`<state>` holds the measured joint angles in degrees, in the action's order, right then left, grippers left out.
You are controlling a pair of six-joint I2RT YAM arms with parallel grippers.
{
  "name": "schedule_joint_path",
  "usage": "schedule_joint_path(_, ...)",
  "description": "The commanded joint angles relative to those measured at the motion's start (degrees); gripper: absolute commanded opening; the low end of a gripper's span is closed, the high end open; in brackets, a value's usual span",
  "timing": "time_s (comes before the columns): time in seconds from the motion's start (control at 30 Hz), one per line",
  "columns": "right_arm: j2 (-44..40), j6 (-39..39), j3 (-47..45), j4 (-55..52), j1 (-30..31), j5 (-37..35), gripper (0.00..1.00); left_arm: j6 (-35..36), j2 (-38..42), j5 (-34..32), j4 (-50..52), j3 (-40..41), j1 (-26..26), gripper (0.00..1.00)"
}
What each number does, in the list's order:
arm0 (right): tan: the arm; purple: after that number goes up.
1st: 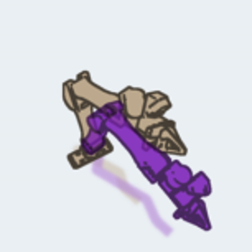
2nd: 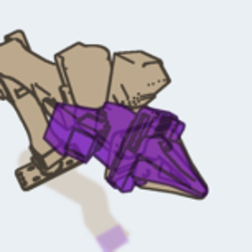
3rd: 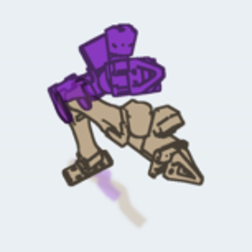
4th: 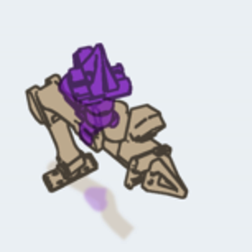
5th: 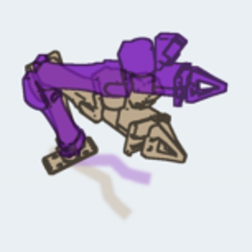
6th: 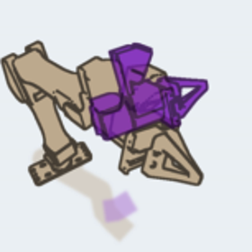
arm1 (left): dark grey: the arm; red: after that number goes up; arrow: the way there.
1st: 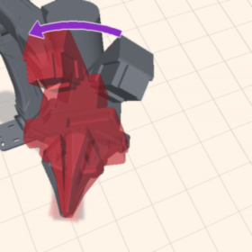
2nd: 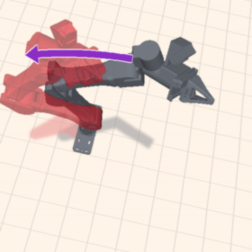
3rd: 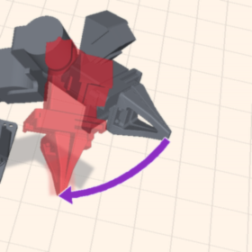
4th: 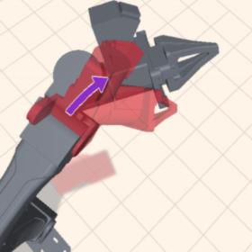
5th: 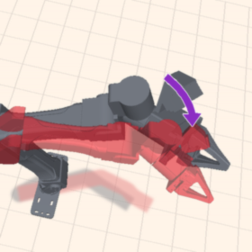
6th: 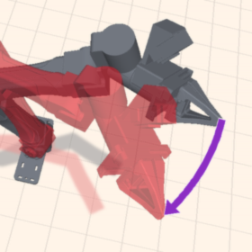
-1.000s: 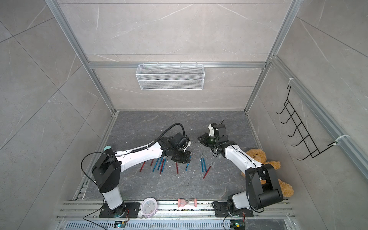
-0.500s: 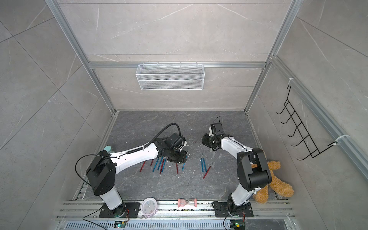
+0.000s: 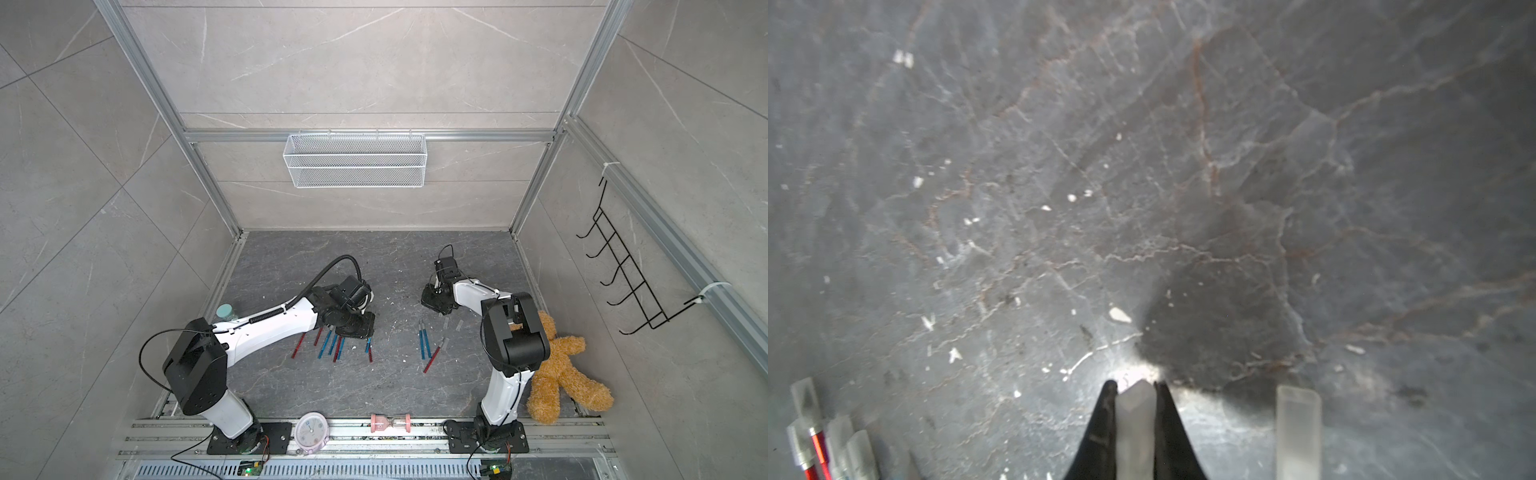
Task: Remove protective caps from carving knives
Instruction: Place the protective sleeve at the center of the board.
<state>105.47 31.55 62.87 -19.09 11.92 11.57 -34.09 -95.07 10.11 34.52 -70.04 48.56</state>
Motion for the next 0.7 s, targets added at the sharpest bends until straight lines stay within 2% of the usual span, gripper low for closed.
schedule_joint_path(0.0,1.62,-0.98,1.69,-2.70,0.14,-2.23,0.18,-0.72,2.01,-0.86,0.86,0.01,-0.12,0.01)
schedule_joint_path(0.1,1.67,-0.92,1.36,-2.79,0.09,-3.08,0.24,-0.69,2.17,-1.12,1.15,0.08,-0.12,0.01)
schedule_joint_path(0.37,0.75,-0.94,0.68,-2.69,0.16,-3.95,0.28,-1.01,2.31,-3.07,3.09,-0.30,-0.17,0.02)
schedule_joint_path(0.67,-9.17,-1.91,1.82,-5.17,0.15,-3.05,0.32,-2.90,-1.19,-5.10,5.08,-3.17,0.17,0.05)
